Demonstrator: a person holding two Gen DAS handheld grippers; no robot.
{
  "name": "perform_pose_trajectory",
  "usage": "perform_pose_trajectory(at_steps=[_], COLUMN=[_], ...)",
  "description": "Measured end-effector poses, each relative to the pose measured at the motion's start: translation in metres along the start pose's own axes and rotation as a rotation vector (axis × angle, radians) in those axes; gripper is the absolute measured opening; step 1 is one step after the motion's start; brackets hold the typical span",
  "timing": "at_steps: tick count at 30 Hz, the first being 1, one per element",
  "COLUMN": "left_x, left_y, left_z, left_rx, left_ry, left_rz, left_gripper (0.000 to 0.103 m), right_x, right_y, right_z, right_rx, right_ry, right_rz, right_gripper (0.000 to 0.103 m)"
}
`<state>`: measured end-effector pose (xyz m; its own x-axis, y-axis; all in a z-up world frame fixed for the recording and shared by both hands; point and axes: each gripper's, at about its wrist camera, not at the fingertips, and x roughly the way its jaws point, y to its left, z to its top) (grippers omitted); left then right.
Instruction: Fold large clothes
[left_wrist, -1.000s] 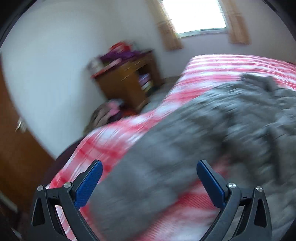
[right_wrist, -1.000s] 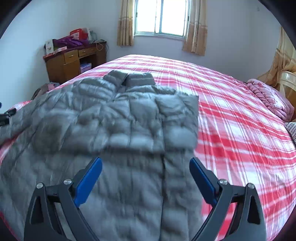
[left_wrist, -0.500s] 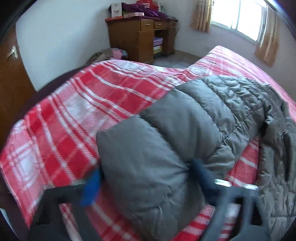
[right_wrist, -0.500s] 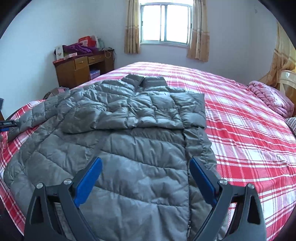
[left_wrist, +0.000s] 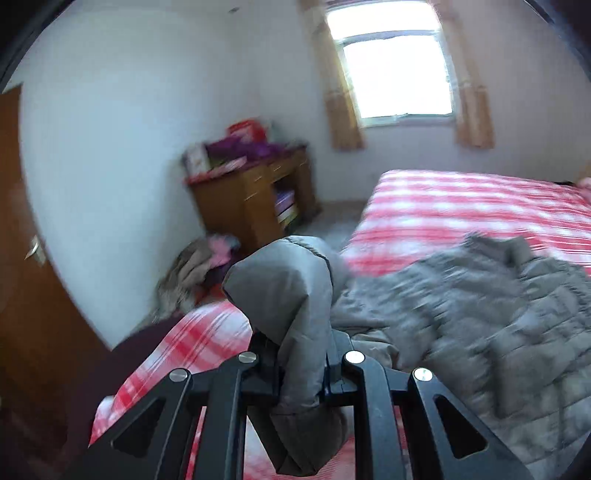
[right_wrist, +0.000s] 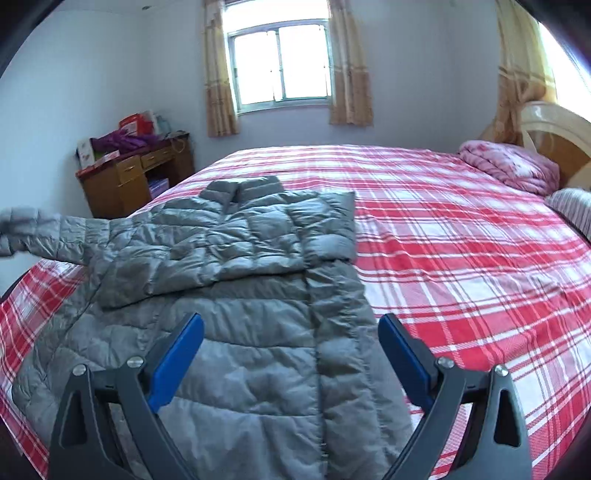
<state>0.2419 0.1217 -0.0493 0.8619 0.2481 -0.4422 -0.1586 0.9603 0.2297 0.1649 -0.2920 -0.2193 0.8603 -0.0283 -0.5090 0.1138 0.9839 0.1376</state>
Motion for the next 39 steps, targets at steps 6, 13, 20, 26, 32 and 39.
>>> perform_pose_trajectory(at_steps=[6,13,20,26,32,39], left_x=[-0.022,-0.028,-0.048,-0.003,0.070,0.138], left_y=[-0.113,-0.231,-0.248,-0.200,-0.158,-0.129], left_z=[0.023,0.007,-0.010,-0.024,-0.067,-0.116], left_rx=[0.119,0.239,0.270,0.214,0.181,0.123], left_ry=[-0.089,-0.077,-0.188,-0.106,0.077,0.268], left_rz=[-0.130,-0.267,-0.252,-0.147,0.041,0.169], left_gripper=[0.015,0.028,0.093,0.093,0.093,0.093], right_x=[-0.005,-0.006,0.000,0.007,0.027,0.092], right_y=[-0.025,-0.057,-0.068,-0.047,0.001,0.043], right_z=[-0.002,-0.009,-0.009,0.004,0.030,0.058], right_rx=[0.042,0.103,0.115,0.073,0.012,0.030], right_ry=[-0.008,-0.002,0.025,0.041,0.089,0.219], right_rz=[-0.007,-0.036,-0.044,-0.008,0.130,0.216], right_gripper=[0.097,0.097,0.097,0.097,0.097,0.089])
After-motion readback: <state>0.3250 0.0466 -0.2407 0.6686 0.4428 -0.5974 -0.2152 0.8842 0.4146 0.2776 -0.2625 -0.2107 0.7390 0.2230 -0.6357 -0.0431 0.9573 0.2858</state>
